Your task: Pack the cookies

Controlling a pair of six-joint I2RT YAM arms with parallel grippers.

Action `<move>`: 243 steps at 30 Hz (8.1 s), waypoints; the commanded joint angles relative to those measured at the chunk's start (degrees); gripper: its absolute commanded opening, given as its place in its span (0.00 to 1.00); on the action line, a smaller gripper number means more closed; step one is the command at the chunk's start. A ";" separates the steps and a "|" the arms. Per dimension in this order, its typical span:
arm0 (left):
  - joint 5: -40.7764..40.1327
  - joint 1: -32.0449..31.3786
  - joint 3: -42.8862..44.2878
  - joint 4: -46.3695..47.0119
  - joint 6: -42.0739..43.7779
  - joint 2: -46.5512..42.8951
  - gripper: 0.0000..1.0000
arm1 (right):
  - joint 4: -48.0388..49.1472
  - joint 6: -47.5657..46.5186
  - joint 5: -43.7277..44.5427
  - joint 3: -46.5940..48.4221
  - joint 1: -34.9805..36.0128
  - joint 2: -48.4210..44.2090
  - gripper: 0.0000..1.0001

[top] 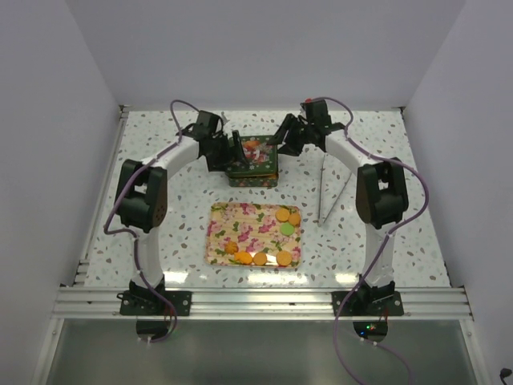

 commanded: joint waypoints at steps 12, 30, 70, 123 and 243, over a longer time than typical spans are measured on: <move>1.37 1.78 5.53 -1.27 2.16 3.09 0.93 | -0.64 -0.47 1.09 1.73 -0.29 0.45 0.56; 4.71 1.52 2.46 -0.49 2.43 3.62 0.93 | 0.59 -0.56 2.05 -4.69 0.06 -0.43 0.53; 6.03 2.40 5.44 -2.50 4.27 2.30 1.00 | -1.87 -1.97 2.41 -3.19 0.41 -0.08 0.53; 4.71 1.26 2.02 -4.27 5.24 1.16 1.00 | -1.25 -2.84 3.11 -6.79 -0.03 -0.78 0.30; -6.98 1.52 -8.97 2.06 2.16 -16.60 0.94 | -8.55 -11.72 -7.18 40.58 0.68 28.22 0.58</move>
